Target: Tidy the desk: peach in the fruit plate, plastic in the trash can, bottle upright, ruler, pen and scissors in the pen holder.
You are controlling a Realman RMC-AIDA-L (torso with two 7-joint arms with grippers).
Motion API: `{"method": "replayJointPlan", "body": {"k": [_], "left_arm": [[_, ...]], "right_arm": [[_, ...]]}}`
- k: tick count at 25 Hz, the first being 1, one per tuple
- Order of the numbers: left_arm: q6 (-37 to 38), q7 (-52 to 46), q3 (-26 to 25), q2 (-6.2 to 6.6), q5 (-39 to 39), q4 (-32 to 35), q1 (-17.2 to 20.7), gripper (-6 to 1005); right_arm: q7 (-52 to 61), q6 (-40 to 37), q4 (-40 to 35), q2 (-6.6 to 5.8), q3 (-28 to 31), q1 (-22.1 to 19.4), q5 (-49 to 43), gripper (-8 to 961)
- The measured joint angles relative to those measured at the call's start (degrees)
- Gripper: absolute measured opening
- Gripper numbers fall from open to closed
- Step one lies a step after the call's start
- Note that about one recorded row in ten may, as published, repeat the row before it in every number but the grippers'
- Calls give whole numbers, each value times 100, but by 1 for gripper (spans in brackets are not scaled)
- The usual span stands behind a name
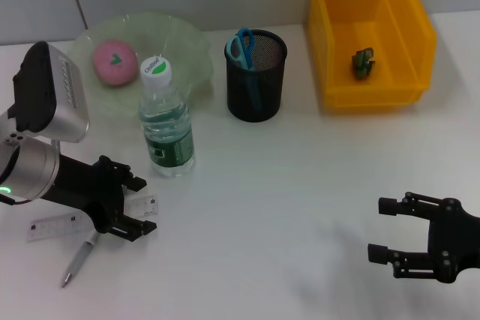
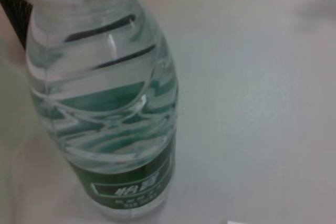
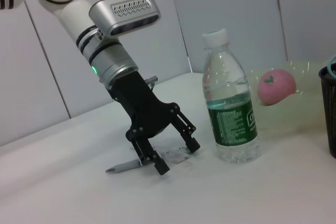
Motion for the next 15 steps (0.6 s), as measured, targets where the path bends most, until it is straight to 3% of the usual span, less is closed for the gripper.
{"method": "replayJointPlan", "body": {"k": [15], "left_arm": [[39,-82,9,-3,198,1,-38,746]], "right_arm": [[-9,0,10,-6,0,4,-33,832]]}}
